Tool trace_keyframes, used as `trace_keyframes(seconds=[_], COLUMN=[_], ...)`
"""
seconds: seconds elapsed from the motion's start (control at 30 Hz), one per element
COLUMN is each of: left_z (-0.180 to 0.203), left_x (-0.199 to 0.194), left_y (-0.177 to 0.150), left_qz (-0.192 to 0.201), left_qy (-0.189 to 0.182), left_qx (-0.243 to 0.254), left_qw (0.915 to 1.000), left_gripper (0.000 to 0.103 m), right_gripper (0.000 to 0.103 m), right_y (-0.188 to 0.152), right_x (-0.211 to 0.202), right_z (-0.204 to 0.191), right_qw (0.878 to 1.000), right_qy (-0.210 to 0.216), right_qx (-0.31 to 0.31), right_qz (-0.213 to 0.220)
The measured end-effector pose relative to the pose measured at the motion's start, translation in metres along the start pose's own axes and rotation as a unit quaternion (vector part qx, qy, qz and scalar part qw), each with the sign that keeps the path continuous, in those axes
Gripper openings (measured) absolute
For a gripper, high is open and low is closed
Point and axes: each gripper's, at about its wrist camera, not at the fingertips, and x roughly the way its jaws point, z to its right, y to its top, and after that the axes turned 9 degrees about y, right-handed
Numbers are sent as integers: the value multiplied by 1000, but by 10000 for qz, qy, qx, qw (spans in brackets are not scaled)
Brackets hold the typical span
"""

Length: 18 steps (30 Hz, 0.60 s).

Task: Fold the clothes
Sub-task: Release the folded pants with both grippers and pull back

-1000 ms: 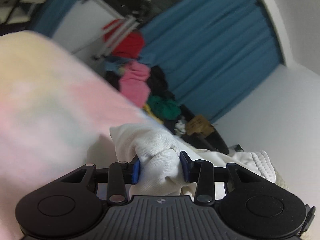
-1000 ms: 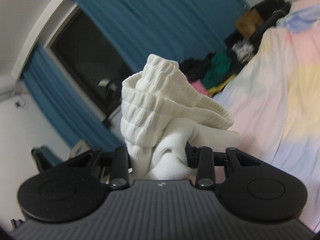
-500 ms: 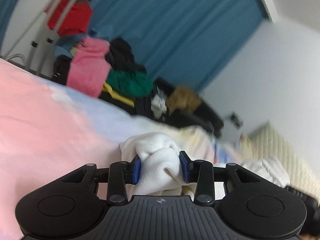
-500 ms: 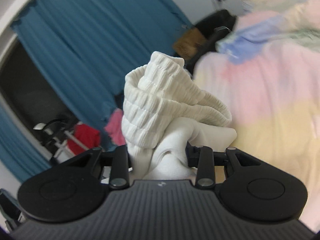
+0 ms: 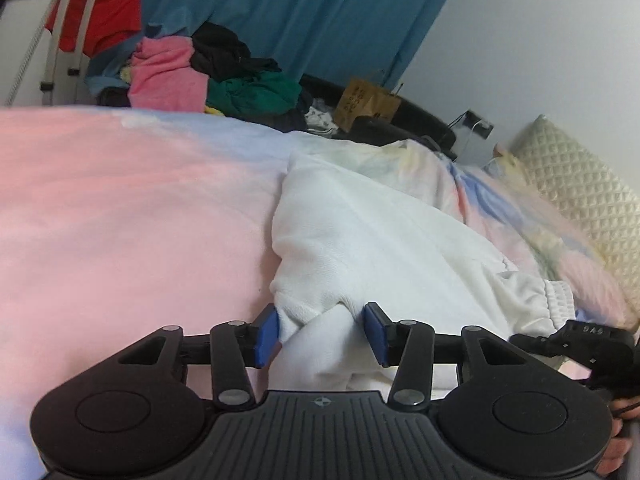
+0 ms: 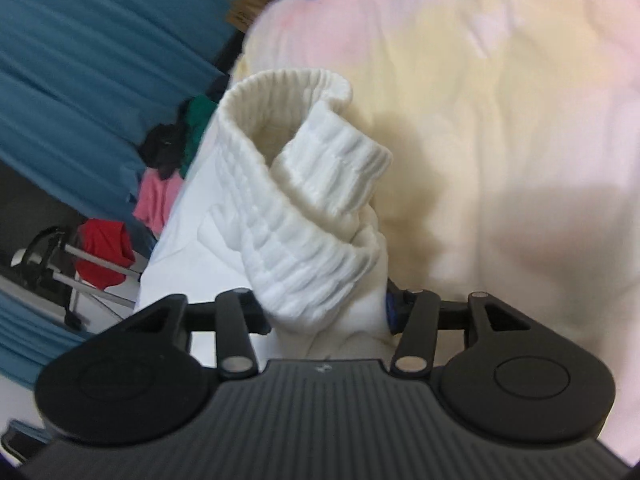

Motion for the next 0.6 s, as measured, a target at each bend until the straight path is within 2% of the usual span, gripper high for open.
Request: trace_keyframes(seconds=[0.03, 0.17, 0.23, 0.43, 0.5, 0.53, 0.57, 0.6], left_z=[3, 21, 34, 74, 89, 96, 100, 105], left_x=[-14, -72, -101, -190, -217, -231, -244, -258], left_y=[6, 23, 26, 36, 37, 37, 35, 32], left_qz=[60, 387, 505, 856, 950, 999, 1062, 1141], left_qy=[30, 30, 71, 195, 231, 237, 204, 157], left_qx=[105, 395, 543, 976, 1070, 1113, 1142, 1173], left_qw=[9999, 9985, 9972, 9913, 9894, 9885, 9875, 9864], left_gripper=[46, 49, 50, 75, 87, 91, 101, 103], right_gripper=[52, 52, 52, 52, 62, 72, 82, 87], right_y=[2, 5, 6, -12, -19, -24, -30, -34], right_x=[-7, -40, -61, -129, -152, -165, -177, -186], right_z=[-7, -47, -67, -125, -137, -142, -148, -155], right_qw=[9999, 9956, 9919, 9740, 9668, 9630, 9589, 9538], right_qy=[-111, -583, -526, -322, -210, -154, -98, -44], right_qx=[-8, -723, -1149, -2239, -2541, -2683, -2825, -2990], right_qz=[-93, -156, -110, 125, 145, 195, 245, 302])
